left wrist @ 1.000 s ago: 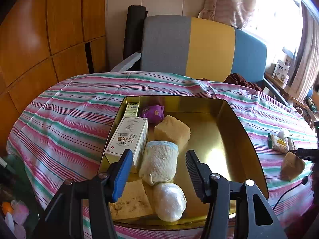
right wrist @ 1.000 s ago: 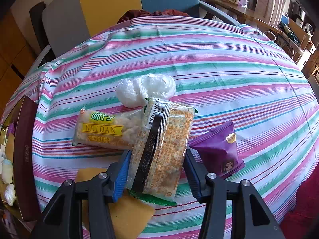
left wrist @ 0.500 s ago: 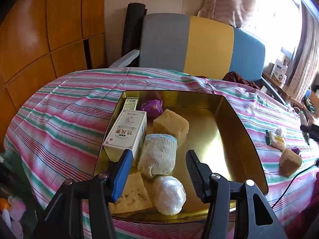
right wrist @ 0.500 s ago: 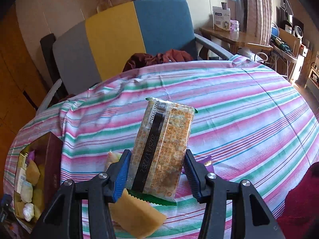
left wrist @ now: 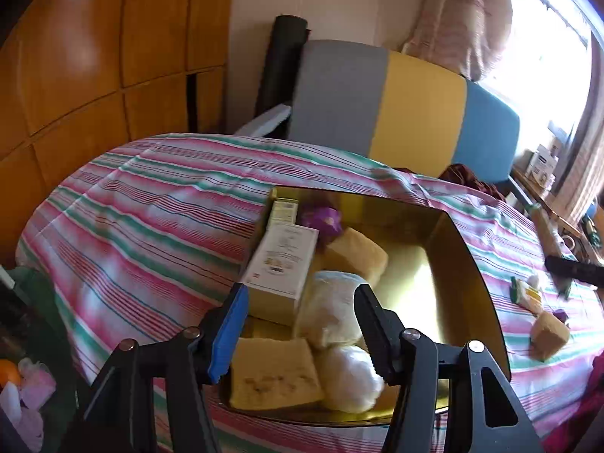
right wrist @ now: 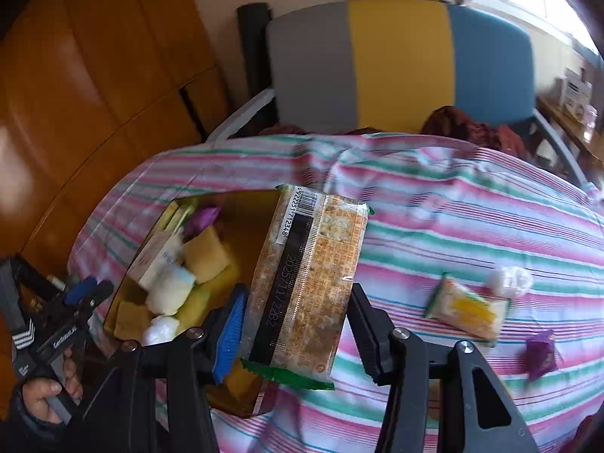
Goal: Organize objects
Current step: 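Carry the cracker packet into the gold tray and open the right gripper, then move the left gripper to the pile and grasp the plastic-wrapped white ball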
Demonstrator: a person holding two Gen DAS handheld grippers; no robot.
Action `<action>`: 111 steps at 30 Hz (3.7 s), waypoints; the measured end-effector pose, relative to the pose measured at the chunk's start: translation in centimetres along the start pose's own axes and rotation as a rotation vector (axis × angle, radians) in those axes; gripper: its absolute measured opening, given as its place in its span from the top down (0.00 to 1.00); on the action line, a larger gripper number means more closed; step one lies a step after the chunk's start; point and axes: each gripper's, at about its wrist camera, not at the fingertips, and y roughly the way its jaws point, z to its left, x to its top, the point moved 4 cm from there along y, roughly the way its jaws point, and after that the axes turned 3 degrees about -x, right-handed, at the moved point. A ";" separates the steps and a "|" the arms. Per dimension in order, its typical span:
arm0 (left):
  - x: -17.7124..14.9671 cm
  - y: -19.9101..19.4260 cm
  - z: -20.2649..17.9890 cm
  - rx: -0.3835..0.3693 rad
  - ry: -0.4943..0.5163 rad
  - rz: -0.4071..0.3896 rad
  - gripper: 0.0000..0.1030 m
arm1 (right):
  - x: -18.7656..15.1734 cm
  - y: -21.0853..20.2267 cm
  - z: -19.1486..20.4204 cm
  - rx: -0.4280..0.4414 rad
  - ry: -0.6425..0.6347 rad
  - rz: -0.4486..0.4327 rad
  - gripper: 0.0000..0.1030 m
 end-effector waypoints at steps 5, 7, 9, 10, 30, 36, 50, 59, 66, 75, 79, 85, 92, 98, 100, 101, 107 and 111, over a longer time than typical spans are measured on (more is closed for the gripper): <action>-0.4 -0.2 2.4 0.034 -0.038 0.005 0.43 | -1.4 6.1 6.1 0.003 -0.109 0.149 0.48; -0.7 -0.1 2.9 0.041 -0.046 0.014 0.43 | -2.4 8.6 7.3 -0.014 -0.121 0.214 0.48; -1.0 -0.1 3.4 0.041 -0.052 0.022 0.43 | -3.3 10.3 8.1 -0.019 -0.122 0.258 0.48; -1.3 0.0 3.5 0.041 -0.055 0.026 0.43 | -3.7 10.8 8.2 -0.007 -0.117 0.272 0.48; -1.8 0.0 1.5 0.020 -0.010 0.035 0.39 | -5.2 9.2 8.3 0.108 -0.032 0.242 0.48; -1.7 -0.4 0.3 0.019 0.036 0.026 0.39 | -4.7 7.4 7.6 0.097 -0.022 0.192 0.48; -1.6 -0.6 -3.9 -0.020 0.143 0.029 0.35 | -3.8 1.8 -0.9 -0.012 0.090 0.073 0.48; -1.1 -0.1 -7.5 -0.059 0.226 0.033 0.35 | -3.5 -1.9 -10.8 -0.171 0.208 0.014 0.48; -0.8 0.7 -11.0 -0.105 0.287 0.049 0.35 | -4.5 -5.3 -21.0 -0.332 0.390 -0.084 0.48; -0.2 1.5 -17.2 -0.177 0.389 0.050 0.35 | -9.6 -7.3 -31.0 -0.353 0.831 -0.179 0.48; -0.4 2.4 -21.0 -0.212 0.463 0.064 0.35 | -10.0 -7.0 -31.4 -0.312 0.878 -0.168 0.48; -1.1 4.1 -27.1 -0.280 0.606 0.112 0.35 | -10.4 -6.5 -31.2 -0.271 0.895 -0.154 0.48; -1.1 6.1 -32.3 -0.343 0.666 0.175 0.35 | -10.9 -6.4 -31.5 -0.239 0.931 -0.150 0.48; -0.5 8.2 -37.7 -0.395 0.736 0.180 0.35 | -11.7 -6.2 -32.1 -0.207 0.981 -0.132 0.48; -0.7 9.5 -39.7 -0.406 0.762 0.198 0.35 | -11.9 -6.2 -32.2 -0.194 0.994 -0.131 0.48; -0.8 10.1 -40.3 -0.414 0.769 0.207 0.35 | -12.0 -6.2 -32.3 -0.187 1.002 -0.131 0.48; -1.6 14.0 -44.6 -0.459 0.807 0.267 0.35 | -12.3 -5.7 -32.5 -0.134 1.033 -0.119 0.48; -2.4 15.9 -47.2 -0.493 0.853 0.300 0.35 | -12.1 -5.5 -32.4 -0.117 1.028 -0.116 0.48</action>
